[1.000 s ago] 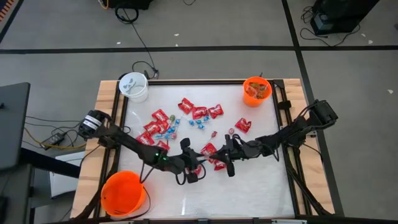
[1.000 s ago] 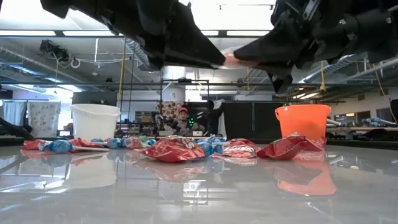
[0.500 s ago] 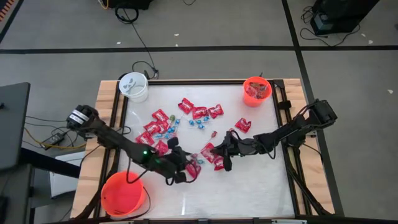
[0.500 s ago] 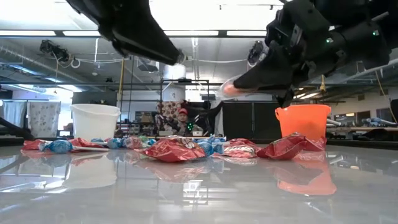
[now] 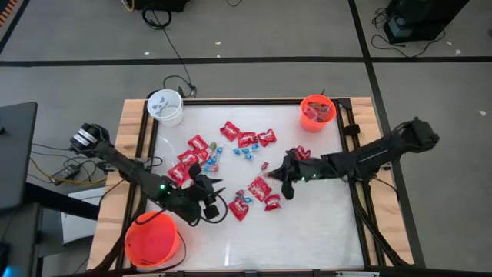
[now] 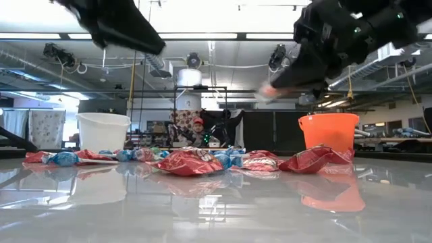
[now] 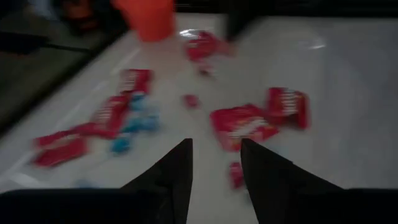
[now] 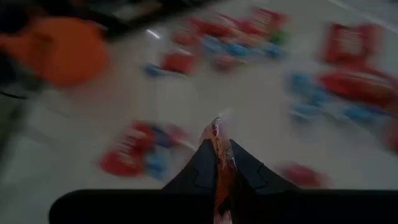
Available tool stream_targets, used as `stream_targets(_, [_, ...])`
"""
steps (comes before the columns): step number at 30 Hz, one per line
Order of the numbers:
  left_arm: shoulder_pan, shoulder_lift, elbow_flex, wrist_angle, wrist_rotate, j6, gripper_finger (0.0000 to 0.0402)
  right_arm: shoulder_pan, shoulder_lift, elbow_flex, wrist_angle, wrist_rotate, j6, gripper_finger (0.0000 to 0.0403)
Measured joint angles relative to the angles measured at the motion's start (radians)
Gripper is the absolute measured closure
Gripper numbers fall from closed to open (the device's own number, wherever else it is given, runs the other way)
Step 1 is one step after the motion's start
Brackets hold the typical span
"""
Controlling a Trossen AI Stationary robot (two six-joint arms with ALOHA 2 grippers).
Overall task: Sort candy by brand, put in halloween buckets
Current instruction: Put the orange gummy into the top orange bucket
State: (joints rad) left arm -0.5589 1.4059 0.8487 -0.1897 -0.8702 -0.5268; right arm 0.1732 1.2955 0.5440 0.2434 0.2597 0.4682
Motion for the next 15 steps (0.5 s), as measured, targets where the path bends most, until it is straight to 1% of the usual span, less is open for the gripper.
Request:
stream_targets(2, [0.026, 0.003, -0.090, 0.194, 0.083, 0.062, 0.0262, -0.043, -0.064, 0.053, -0.226, 0.029, 0.003, 0.0380])
stream_targets(5, [0.072, 0.006, -0.227, 0.523, 0.235, 0.125, 0.0262, -0.122, -0.136, 0.160, -0.577, 0.075, 0.000, 0.0380])
stream_targets(7, [0.097, 0.006, -0.298, 0.664, 0.290, 0.128, 0.0262, -0.186, -0.170, 0.237, -0.785, 0.117, 0.000, 0.0380])
stream_targets(9, [0.115, 0.002, -0.345, 0.733, 0.289, 0.119, 0.0262, -0.257, -0.193, 0.305, -0.949, 0.170, -0.003, 0.0380])
stream_targets(11, [0.129, -0.010, -0.362, 0.750, 0.268, 0.108, 0.0262, -0.339, -0.208, 0.352, -1.058, 0.200, 0.000, 0.0380])
stream_targets(13, [0.135, -0.025, -0.363, 0.740, 0.259, 0.108, 0.0262, -0.426, -0.217, 0.365, -1.103, 0.204, -0.007, 0.0378])
stream_targets(15, [0.134, -0.029, -0.353, 0.739, 0.261, 0.132, 0.0262, -0.512, -0.218, 0.365, -1.106, 0.203, -0.032, 0.0378])
